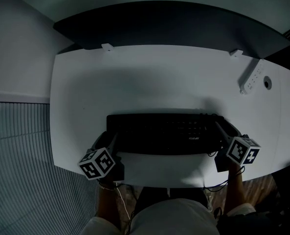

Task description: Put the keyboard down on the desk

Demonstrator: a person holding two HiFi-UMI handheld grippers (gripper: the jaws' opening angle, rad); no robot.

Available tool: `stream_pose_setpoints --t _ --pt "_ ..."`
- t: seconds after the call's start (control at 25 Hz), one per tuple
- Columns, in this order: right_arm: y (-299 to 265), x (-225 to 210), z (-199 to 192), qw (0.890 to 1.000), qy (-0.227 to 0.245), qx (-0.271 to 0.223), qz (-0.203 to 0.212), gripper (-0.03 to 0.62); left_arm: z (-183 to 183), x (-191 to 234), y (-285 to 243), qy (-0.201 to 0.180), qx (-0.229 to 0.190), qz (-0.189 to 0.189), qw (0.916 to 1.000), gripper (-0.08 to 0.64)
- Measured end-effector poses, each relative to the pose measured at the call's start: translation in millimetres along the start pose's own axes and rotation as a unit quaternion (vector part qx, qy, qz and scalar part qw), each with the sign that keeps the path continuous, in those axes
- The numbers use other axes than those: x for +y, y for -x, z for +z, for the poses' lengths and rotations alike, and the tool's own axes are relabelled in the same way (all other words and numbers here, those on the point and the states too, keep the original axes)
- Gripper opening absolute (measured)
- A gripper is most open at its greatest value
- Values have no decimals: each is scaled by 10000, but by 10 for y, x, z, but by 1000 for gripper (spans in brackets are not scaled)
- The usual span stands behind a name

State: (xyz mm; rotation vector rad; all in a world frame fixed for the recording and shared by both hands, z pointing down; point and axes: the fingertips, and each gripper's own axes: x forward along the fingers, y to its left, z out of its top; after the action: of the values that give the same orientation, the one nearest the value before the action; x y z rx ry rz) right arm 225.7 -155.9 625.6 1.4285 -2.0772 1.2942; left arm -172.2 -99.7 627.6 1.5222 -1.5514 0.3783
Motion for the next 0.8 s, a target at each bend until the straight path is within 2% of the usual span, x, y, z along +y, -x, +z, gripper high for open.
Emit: stream_pose_setpoints --t 0.16,0.48,0.68,0.8 --pt "-9 -48 10 9999 132 -68 -59 207 32 30 24 355 -182 -100 9992 268" --pt "100 -23 -19 9997 135 -95 -167 207 51 59 64 655 -352 -169 9971 268" --pt "240 -106 -16 9986 124 -330 -389 207 -11 44 148 700 -505 -74 9962 268" --pt "380 -78 -46 9974 170 -478 -504 207 -59 39 287 529 -605 41 9968 268"
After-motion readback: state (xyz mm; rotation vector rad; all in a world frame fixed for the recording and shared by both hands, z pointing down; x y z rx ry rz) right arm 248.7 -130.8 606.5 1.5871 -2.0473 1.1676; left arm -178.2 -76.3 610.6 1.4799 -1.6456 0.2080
